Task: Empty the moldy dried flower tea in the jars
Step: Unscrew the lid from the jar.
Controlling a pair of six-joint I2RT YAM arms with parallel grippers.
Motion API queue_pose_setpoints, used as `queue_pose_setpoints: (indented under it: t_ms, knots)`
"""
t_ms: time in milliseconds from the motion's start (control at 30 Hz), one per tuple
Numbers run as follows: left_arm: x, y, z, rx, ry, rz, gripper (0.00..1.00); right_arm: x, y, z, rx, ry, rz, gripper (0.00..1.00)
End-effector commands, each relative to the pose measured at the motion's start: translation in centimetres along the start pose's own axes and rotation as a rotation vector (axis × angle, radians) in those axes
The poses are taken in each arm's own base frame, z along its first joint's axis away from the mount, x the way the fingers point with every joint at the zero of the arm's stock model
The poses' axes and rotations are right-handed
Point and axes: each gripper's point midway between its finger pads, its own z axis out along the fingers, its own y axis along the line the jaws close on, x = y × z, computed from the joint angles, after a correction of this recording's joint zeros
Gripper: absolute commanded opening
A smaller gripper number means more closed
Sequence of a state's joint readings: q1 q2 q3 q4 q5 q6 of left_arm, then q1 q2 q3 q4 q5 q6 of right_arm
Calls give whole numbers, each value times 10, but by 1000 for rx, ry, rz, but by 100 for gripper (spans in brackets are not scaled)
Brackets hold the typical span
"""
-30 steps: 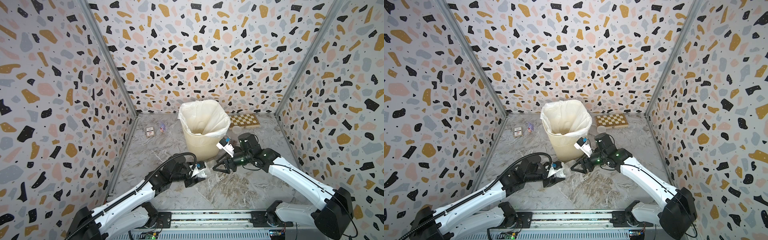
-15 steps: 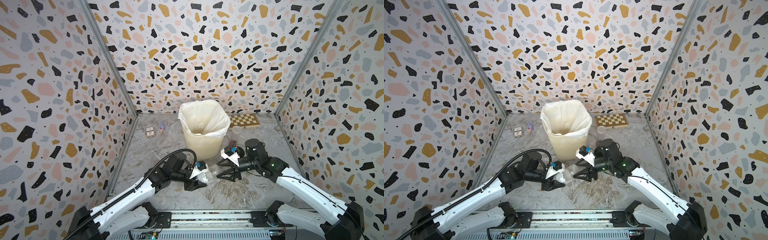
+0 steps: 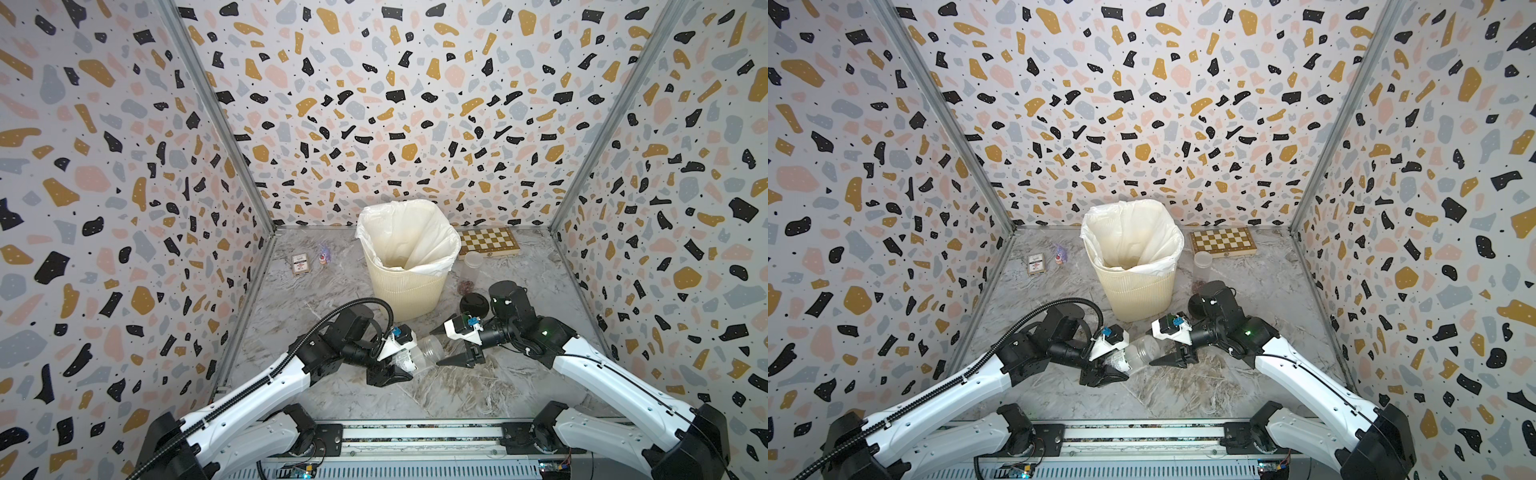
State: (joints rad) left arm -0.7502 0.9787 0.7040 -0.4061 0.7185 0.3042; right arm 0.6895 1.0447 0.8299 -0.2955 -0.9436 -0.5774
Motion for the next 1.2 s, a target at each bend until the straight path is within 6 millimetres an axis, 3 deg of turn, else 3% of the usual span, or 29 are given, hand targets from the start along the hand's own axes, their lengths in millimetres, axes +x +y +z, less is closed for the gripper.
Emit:
queue_pose_setpoints:
  t_ms: [0,67,133,400,733,867,1167]
  knots:
    - [-52,-9,-11,24,-162,163,58,-9,-14,3,35,24,-4,67]
    - [-50,-5,-10,-1,-153,172,58,-11,-13,3,16,21,45,75]
    - [-44,1,-7,-28,-138,180,58,-15,-7,2,-11,6,68,99]
    - [-35,16,-3,-98,-102,202,58,-28,-25,-8,68,-5,213,99]
    - [-27,46,-6,-273,-54,225,58,-39,-42,-22,65,-50,685,100]
    - [-25,55,-8,-321,-33,213,58,-42,-57,-26,167,-81,801,94]
    - [-24,65,-12,-385,-27,205,58,-23,-65,-6,217,24,927,93]
